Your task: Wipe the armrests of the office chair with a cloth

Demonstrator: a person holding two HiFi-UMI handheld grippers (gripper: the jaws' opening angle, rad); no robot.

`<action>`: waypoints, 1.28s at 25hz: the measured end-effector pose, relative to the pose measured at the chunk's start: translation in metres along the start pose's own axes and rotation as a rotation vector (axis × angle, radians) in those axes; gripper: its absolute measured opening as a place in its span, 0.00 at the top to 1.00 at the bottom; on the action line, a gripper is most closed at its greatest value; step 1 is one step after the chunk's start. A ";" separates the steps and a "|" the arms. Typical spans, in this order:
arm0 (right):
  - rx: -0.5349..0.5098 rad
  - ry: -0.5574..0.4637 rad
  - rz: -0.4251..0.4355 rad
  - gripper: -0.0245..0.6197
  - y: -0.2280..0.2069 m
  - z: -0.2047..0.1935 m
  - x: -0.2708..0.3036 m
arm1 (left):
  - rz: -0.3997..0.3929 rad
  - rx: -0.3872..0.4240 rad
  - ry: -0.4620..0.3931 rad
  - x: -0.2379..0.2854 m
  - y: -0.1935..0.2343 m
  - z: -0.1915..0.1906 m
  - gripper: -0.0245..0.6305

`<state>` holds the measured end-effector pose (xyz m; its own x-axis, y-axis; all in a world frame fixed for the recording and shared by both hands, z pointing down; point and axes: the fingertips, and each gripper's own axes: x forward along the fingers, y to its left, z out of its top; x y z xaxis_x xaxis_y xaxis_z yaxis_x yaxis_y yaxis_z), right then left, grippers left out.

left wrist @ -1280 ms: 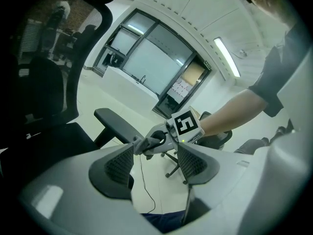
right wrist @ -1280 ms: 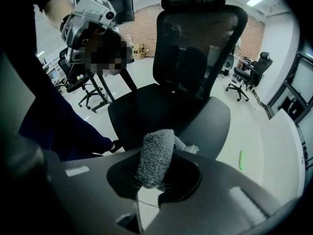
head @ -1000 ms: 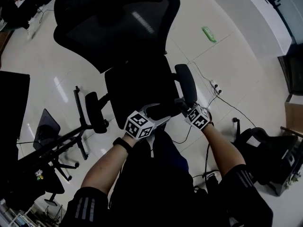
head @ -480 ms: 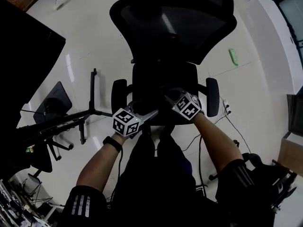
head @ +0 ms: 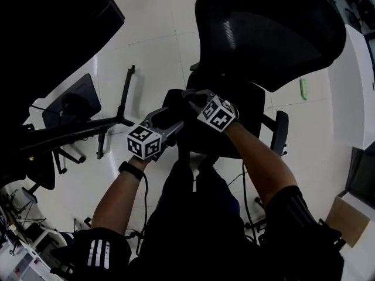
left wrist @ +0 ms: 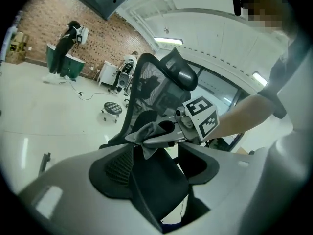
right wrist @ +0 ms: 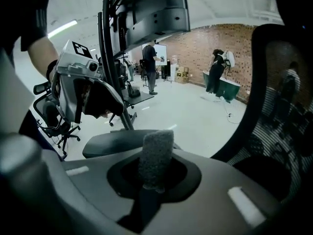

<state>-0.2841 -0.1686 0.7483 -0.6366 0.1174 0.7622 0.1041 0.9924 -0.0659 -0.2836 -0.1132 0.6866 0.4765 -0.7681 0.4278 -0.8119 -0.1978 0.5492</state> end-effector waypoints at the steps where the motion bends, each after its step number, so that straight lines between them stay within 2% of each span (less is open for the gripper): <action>1: -0.006 0.002 0.005 0.90 0.000 0.008 0.009 | 0.008 -0.005 -0.006 -0.005 0.007 0.000 0.49; 5: -0.019 0.030 0.006 0.90 -0.002 0.025 0.040 | 0.036 -0.031 -0.023 -0.025 0.027 -0.006 0.49; 10: -0.029 0.104 0.004 0.90 -0.002 0.022 0.072 | 0.057 -0.065 -0.037 -0.045 0.043 -0.021 0.49; 16: -0.017 0.122 -0.023 0.90 0.007 0.023 0.082 | 0.063 -0.095 -0.048 -0.066 0.053 -0.036 0.49; 26: -0.110 0.114 0.082 0.90 0.077 0.027 0.088 | 0.097 -0.099 -0.058 -0.087 0.051 -0.051 0.49; 32: -0.236 0.096 0.160 0.90 0.130 0.018 0.085 | 0.121 -0.118 -0.070 -0.094 0.032 -0.067 0.49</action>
<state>-0.3383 -0.0287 0.7924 -0.5240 0.2567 0.8121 0.3790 0.9242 -0.0476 -0.3322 -0.0062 0.7121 0.3502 -0.8232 0.4470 -0.8146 -0.0321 0.5791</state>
